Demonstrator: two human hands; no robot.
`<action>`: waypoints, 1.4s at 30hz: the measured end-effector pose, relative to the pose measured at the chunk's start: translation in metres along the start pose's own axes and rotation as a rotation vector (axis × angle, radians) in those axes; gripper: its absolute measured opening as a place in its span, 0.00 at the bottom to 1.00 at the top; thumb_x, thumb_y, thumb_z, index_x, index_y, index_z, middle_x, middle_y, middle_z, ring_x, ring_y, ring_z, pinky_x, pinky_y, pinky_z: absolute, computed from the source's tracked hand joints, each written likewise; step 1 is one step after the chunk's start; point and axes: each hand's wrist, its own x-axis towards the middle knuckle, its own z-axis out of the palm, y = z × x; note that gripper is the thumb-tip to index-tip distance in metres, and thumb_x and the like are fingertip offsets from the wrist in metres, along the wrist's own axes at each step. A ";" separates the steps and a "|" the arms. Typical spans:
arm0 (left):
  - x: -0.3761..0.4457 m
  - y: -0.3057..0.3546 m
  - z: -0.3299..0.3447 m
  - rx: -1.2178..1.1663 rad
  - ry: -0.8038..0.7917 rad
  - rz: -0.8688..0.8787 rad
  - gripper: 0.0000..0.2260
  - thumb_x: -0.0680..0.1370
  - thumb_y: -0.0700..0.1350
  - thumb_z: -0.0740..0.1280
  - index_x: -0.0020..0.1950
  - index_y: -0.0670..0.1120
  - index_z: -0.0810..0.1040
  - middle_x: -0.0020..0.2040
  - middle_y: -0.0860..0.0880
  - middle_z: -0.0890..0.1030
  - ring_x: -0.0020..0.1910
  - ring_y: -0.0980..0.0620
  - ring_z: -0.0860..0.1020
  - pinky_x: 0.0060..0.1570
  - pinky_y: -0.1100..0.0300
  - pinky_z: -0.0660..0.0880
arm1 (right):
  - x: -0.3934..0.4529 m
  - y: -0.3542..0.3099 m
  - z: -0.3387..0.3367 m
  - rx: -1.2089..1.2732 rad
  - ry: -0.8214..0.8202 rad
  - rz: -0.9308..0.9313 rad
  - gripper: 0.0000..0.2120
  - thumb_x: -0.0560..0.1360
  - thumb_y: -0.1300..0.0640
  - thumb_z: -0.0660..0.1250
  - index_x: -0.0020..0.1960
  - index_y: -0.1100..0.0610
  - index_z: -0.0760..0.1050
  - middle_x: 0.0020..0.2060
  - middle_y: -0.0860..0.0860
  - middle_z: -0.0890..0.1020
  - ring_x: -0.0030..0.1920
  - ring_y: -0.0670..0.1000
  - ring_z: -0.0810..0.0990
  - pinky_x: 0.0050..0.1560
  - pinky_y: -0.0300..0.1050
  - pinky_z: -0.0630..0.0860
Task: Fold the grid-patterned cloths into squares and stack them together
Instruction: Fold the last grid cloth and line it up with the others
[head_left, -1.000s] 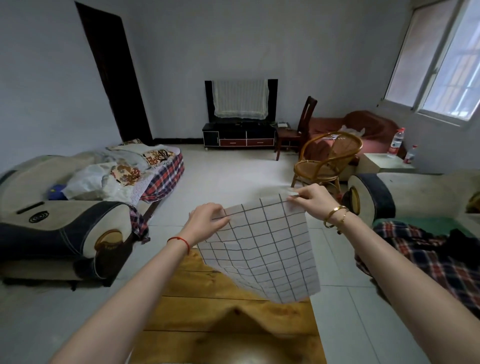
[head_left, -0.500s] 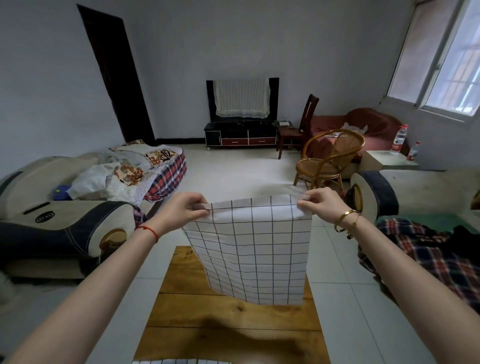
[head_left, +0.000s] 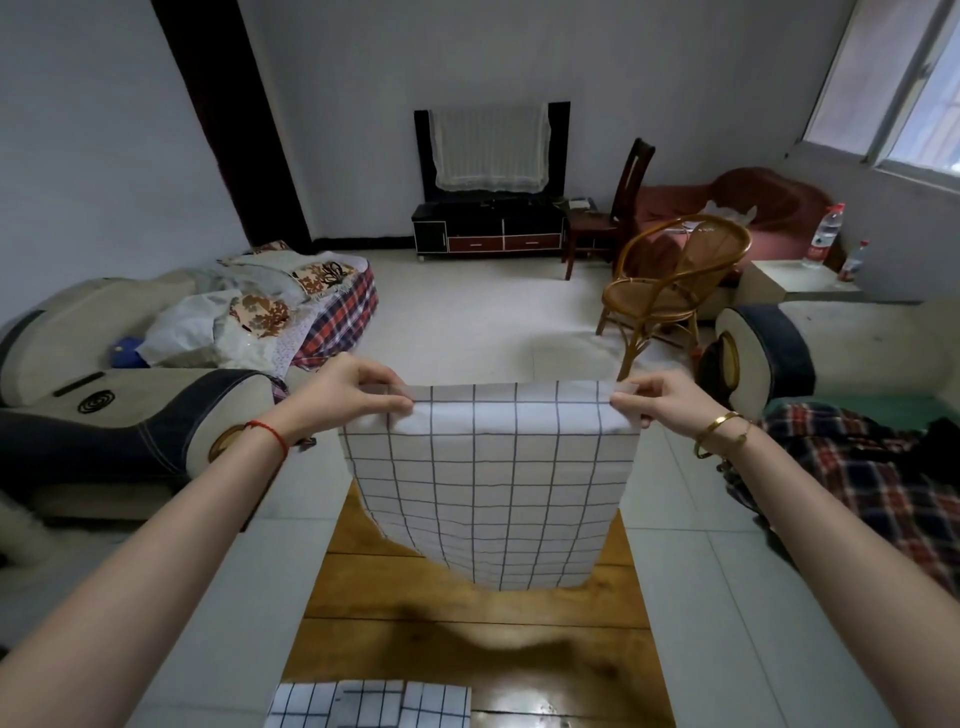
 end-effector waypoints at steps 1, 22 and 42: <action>0.005 -0.006 0.001 -0.026 -0.008 -0.009 0.06 0.71 0.43 0.74 0.47 0.44 0.85 0.43 0.51 0.86 0.46 0.56 0.83 0.50 0.66 0.78 | 0.004 0.003 0.002 0.006 0.006 0.014 0.10 0.75 0.55 0.67 0.44 0.61 0.81 0.34 0.54 0.79 0.36 0.53 0.75 0.39 0.41 0.73; 0.129 -0.191 0.104 0.031 0.029 -0.271 0.04 0.73 0.42 0.73 0.47 0.48 0.83 0.45 0.53 0.83 0.50 0.55 0.79 0.54 0.63 0.75 | 0.127 0.143 0.106 -0.098 0.236 0.438 0.05 0.73 0.57 0.69 0.39 0.55 0.79 0.38 0.53 0.81 0.42 0.51 0.77 0.46 0.46 0.72; 0.079 -0.246 0.146 0.109 0.068 -0.280 0.07 0.77 0.42 0.69 0.53 0.48 0.84 0.48 0.52 0.85 0.50 0.56 0.81 0.54 0.59 0.77 | 0.097 0.182 0.172 -0.074 0.291 0.469 0.08 0.76 0.60 0.65 0.43 0.60 0.82 0.35 0.52 0.84 0.38 0.50 0.82 0.49 0.44 0.79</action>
